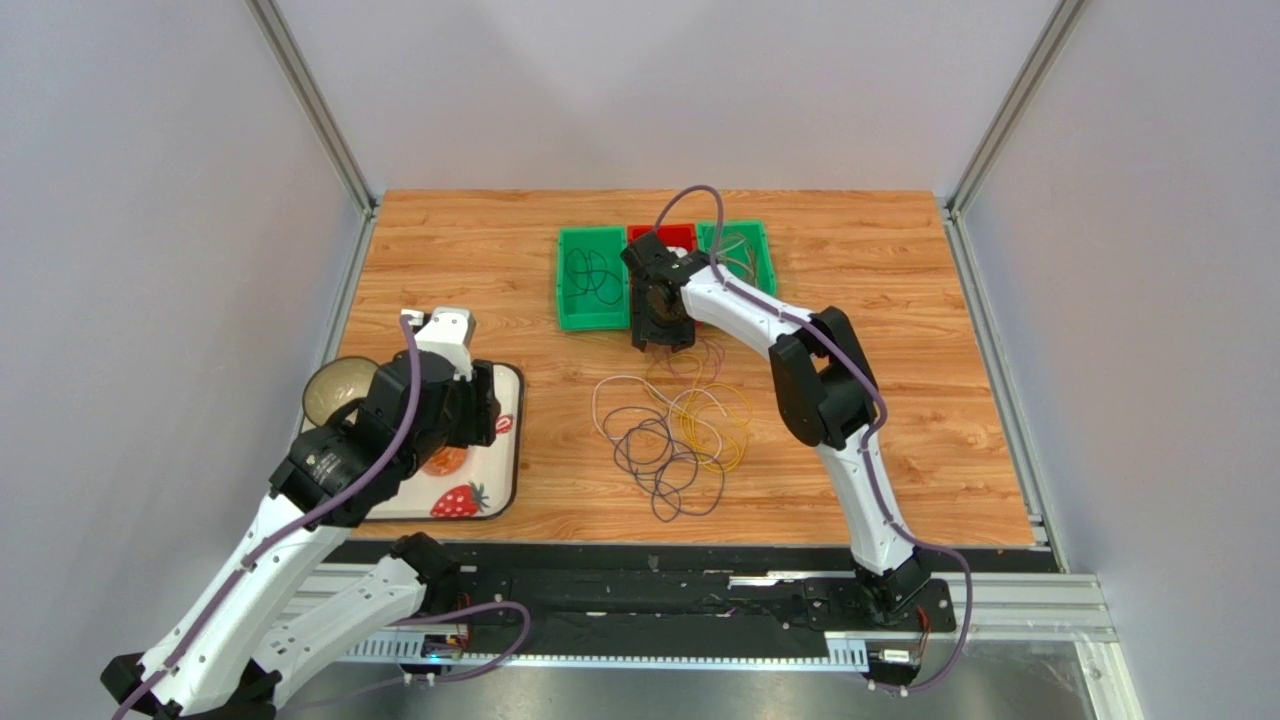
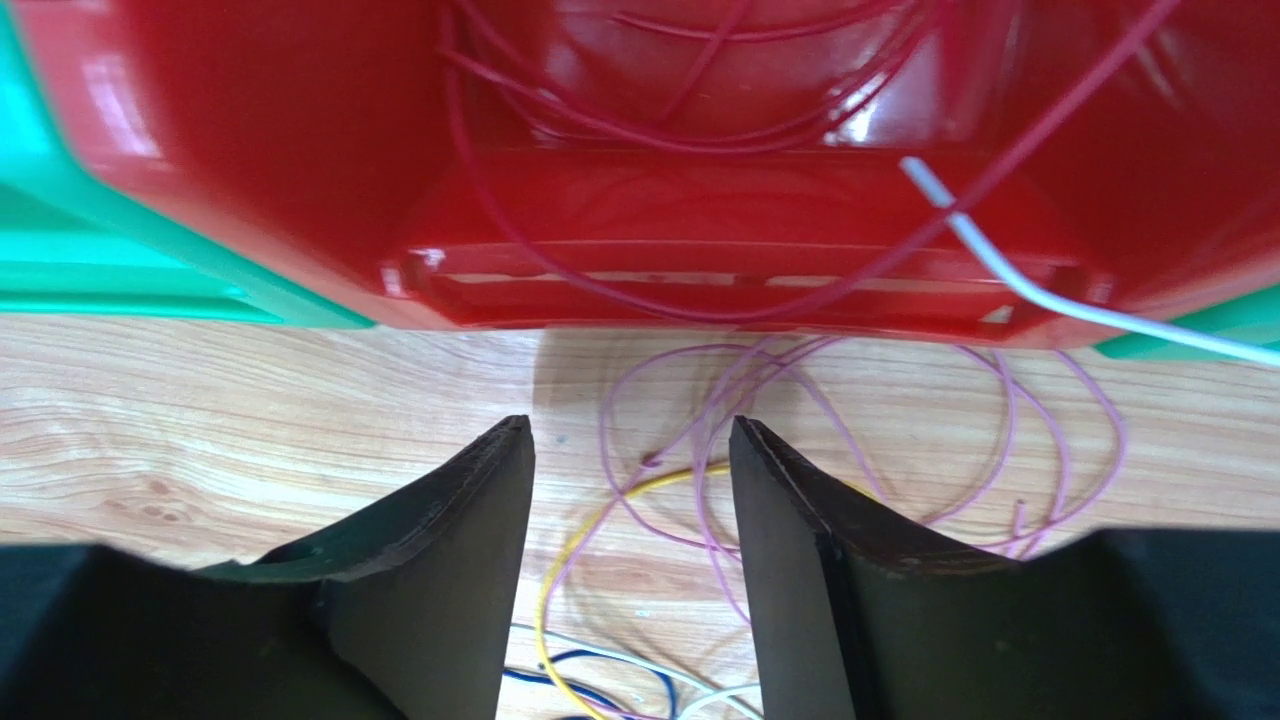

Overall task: Untangle the cables
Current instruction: Untie the cable.

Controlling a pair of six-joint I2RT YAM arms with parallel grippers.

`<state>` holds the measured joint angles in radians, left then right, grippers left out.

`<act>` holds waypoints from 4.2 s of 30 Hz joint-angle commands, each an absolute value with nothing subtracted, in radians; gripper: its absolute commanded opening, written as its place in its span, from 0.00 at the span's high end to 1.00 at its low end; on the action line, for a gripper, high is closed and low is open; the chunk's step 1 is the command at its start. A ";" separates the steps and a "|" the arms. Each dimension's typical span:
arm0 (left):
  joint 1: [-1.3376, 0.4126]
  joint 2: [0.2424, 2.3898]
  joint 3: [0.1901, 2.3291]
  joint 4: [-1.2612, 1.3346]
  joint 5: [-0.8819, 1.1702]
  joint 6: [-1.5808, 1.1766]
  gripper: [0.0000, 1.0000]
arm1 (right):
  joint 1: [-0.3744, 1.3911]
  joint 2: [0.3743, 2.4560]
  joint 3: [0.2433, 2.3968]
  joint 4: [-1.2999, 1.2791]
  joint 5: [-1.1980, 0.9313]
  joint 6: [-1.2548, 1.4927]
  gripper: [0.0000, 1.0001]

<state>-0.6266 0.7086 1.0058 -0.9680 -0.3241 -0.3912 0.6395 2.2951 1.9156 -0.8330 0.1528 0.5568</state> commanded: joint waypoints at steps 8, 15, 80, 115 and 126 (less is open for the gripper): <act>-0.627 0.693 0.999 -0.940 -0.325 -0.382 0.41 | 0.667 2.352 1.994 -0.871 0.198 0.571 0.53; -0.627 0.692 1.000 -0.939 -0.324 -0.380 0.41 | 0.689 2.368 1.994 -0.879 0.201 0.558 0.74; -0.629 0.911 0.870 -0.246 0.066 -0.517 0.43 | 0.721 1.460 1.850 -0.411 -0.535 0.477 1.00; -0.629 1.472 0.756 0.140 0.084 -0.591 1.00 | 0.713 1.241 2.005 -0.242 -0.272 0.413 1.00; -0.629 1.608 0.795 0.106 0.051 -0.594 1.00 | 0.713 1.172 1.985 -0.253 -0.085 0.305 1.00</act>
